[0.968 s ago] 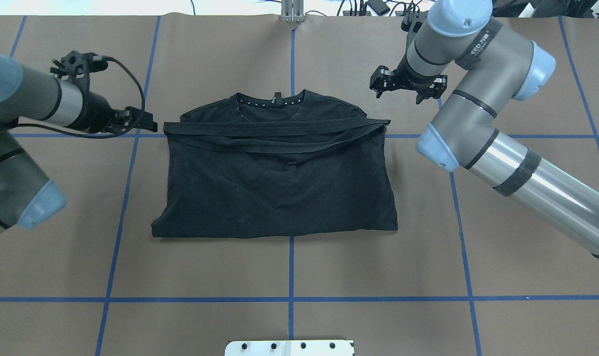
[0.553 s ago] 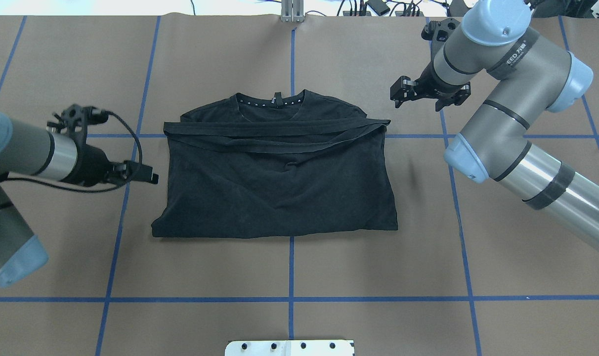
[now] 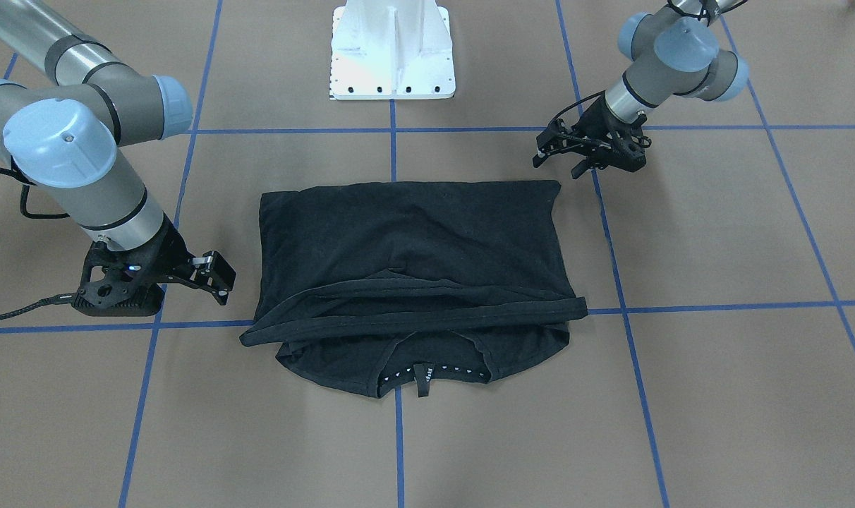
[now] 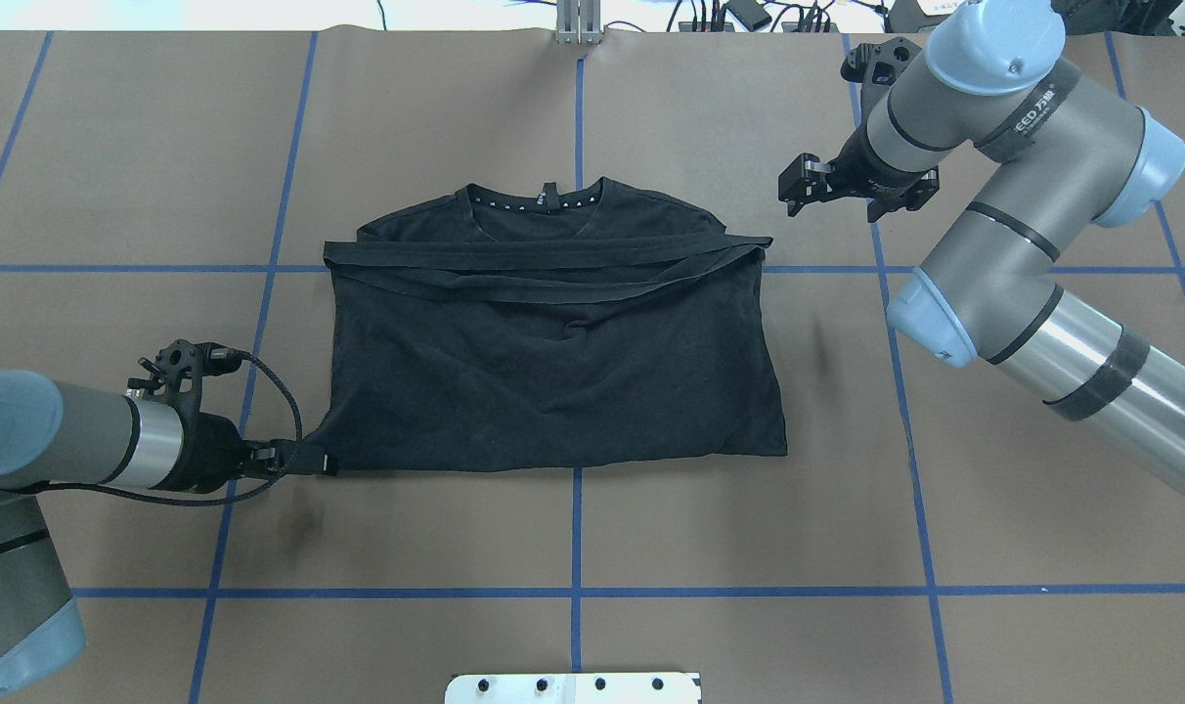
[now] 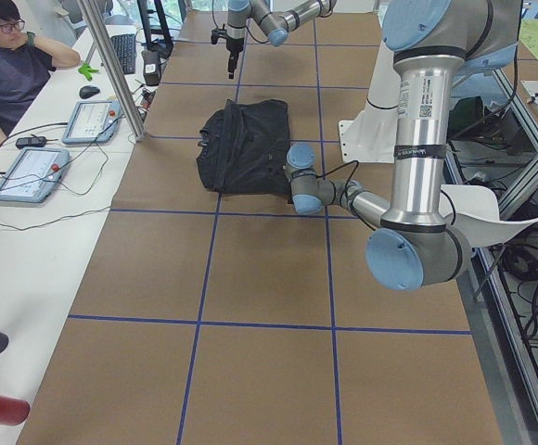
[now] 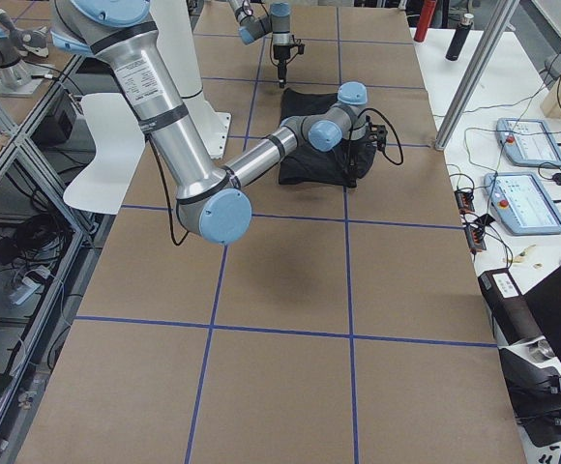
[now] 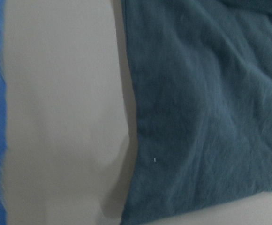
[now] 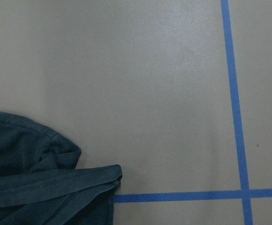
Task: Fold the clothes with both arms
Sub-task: 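Lower the left gripper to the folded shirt's side nearest it and grasp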
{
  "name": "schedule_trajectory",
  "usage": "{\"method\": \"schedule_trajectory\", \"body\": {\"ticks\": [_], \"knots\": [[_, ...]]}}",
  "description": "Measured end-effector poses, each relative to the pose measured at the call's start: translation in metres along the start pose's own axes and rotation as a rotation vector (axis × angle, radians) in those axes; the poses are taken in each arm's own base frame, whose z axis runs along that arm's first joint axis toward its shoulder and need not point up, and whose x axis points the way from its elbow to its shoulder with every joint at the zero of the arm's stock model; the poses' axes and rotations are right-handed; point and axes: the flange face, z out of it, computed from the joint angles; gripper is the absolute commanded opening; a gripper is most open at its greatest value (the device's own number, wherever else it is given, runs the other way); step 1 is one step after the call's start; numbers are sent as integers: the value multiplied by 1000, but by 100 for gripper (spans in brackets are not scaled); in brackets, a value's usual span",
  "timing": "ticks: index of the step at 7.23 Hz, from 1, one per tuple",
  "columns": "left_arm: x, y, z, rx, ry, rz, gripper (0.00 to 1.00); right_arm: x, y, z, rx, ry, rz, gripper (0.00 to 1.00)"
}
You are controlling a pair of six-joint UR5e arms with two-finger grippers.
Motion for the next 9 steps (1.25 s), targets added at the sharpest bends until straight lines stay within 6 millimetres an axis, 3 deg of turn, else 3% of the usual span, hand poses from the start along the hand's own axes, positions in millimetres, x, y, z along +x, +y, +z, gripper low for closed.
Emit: {"method": "schedule_trajectory", "body": {"ticks": [2,6,7,9], "knots": [[4,-1,16,-2,-1,-4,56,-1,0,-1,4,-2,-2,99],[8,-5,18,0,4,5,51,-3,0,-2,8,-2,-4,99],[7,-7,16,3,4,7,43,-3,0,-3,9,-2,-4,99],[4,-11,12,11,3,10,0,-3,1,-3,10,-2,-4,99]]}}
